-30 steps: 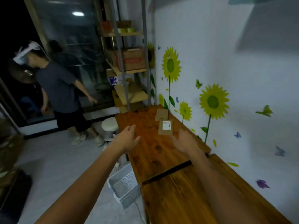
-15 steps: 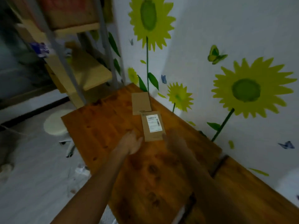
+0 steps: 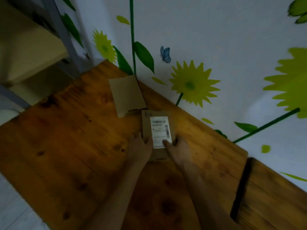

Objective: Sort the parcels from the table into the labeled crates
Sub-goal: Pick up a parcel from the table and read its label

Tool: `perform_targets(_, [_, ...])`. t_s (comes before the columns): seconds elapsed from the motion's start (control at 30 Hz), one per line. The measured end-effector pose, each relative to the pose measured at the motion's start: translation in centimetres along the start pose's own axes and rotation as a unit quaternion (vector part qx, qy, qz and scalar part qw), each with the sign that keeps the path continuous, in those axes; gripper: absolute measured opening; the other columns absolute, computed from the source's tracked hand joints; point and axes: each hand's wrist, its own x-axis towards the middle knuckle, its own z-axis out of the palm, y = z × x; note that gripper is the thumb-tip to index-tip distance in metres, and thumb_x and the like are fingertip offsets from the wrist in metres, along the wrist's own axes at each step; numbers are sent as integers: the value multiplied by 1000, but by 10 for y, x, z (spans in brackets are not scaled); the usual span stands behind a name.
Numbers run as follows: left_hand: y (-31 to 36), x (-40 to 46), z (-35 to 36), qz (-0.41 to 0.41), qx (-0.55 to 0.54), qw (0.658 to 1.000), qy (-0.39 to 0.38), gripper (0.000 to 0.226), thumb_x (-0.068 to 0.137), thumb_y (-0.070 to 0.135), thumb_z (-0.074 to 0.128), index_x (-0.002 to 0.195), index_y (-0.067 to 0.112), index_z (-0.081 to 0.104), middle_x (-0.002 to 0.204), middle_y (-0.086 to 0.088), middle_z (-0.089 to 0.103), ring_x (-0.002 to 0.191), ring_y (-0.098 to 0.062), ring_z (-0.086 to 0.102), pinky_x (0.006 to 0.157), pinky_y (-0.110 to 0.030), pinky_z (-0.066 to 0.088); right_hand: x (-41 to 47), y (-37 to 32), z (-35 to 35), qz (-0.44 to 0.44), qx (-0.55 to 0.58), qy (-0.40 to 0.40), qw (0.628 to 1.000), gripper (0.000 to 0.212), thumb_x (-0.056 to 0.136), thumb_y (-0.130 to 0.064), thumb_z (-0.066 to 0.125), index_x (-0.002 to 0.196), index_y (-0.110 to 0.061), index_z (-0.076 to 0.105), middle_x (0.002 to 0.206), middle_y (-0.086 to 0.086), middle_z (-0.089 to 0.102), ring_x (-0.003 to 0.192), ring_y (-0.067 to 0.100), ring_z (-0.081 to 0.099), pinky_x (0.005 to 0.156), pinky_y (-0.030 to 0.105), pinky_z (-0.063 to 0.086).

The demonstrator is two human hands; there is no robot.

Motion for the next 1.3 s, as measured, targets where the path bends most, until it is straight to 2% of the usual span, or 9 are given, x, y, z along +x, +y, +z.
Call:
perform_targets(0.13, [14,-34,-14,40,-98,994,1,47,96,48,59,133,23,46,124,3,46,98,-8,46,65,-18,34,-65,-6,-34,14,162,43,986,28,91,-34,73,103,-25,49,110,-1,68,89,11,72,66,27,62])
perform_targets(0.27, [41,-92,-47,79,-210,973,-47,53,79,66,60,121,36,45,116,12,56,95,-4,58,69,-24,48,-132,-38,-91,2,321,84,943,35,92,-20,71,89,-13,38,97,10,65,86,23,74,59,30,61])
perform_targets(0.37, [76,-140,-77,91,-288,951,-69,61,73,59,66,124,35,43,113,13,61,93,-5,65,69,-23,51,-180,-49,-138,-58,366,97,924,31,93,-10,68,87,-10,38,82,4,60,80,10,72,60,24,58])
perform_targets(0.47, [111,-182,-101,120,-322,935,-83,65,70,53,73,127,37,46,110,15,65,90,-5,70,68,-25,56,-223,-49,-171,-84,392,96,911,33,92,-11,70,89,-10,37,94,11,67,93,15,74,67,31,62])
perform_targets(0.57, [143,-222,-119,169,-320,930,-64,35,80,51,71,110,38,59,101,13,72,86,-4,72,70,-31,58,-271,-46,-198,-97,411,81,903,32,88,-14,72,97,-14,41,103,6,74,94,19,76,70,34,63])
perform_targets(0.73, [185,-312,-138,250,-277,927,-30,17,94,43,62,104,29,59,79,17,71,68,7,66,57,-16,51,-360,-24,-248,-182,414,102,886,35,81,-28,70,98,-20,41,104,3,74,95,20,76,71,35,64])
perform_targets(0.87, [189,-367,-144,279,-277,919,-40,21,95,38,65,110,25,58,87,16,74,77,-3,71,68,-29,59,-409,-8,-270,-219,420,111,874,35,84,-29,69,97,-18,38,108,9,71,96,23,75,72,37,63])
perform_targets(1.1, [197,-428,-154,342,-281,896,-37,18,95,33,66,110,28,56,94,15,71,79,2,70,68,-22,55,-463,-3,-290,-237,439,136,856,29,95,-15,65,96,-19,36,107,9,75,92,25,76,66,37,63])
perform_targets(1.3, [184,-454,-164,393,-257,879,-80,42,95,25,66,133,30,51,112,17,67,92,4,68,66,-13,55,-487,-8,-290,-225,472,159,837,28,95,-12,64,95,-17,36,102,3,77,92,23,76,64,32,63])
